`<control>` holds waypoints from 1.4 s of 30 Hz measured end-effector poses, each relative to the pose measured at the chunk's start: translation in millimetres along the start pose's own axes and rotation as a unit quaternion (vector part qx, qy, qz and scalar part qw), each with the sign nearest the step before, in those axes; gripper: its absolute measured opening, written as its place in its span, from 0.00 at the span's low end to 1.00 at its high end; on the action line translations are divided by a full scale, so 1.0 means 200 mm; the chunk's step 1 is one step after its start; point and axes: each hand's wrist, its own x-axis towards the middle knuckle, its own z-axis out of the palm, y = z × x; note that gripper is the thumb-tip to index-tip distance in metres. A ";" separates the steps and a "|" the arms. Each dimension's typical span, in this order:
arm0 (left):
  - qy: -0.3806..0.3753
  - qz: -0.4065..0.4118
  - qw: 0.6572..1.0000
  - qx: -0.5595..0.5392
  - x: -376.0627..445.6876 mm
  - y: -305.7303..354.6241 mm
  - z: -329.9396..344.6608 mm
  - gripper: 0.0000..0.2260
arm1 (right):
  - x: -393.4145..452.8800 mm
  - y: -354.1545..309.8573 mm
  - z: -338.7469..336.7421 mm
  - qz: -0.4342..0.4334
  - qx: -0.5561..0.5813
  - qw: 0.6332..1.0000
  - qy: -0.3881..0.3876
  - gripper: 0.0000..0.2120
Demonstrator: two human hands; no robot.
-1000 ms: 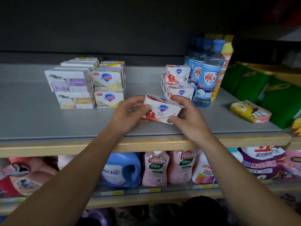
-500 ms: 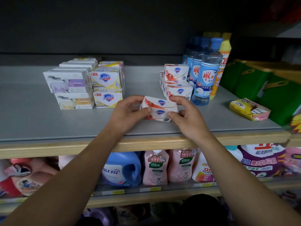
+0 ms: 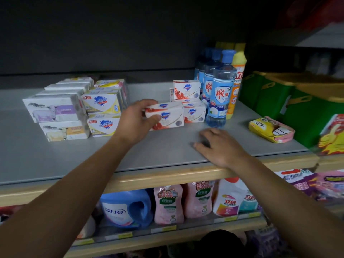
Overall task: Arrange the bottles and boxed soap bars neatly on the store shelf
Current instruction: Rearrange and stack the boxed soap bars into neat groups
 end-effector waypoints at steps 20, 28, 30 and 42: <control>-0.057 0.055 0.978 0.194 0.65 0.17 0.43 0.37 | 0.01 0.01 0.04 -0.024 0.014 0.999 0.027 0.28; -0.288 -0.035 0.932 0.215 0.91 0.23 0.38 0.42 | 0.01 0.01 0.05 -0.016 0.036 0.999 0.035 0.27; -0.260 -0.004 0.945 0.200 0.91 0.22 0.40 0.27 | 0.01 0.01 0.05 -0.013 0.039 0.999 0.036 0.27; -0.221 0.008 0.965 0.140 0.79 0.20 0.41 0.34 | 0.00 0.01 0.03 -0.011 0.038 0.999 0.029 0.25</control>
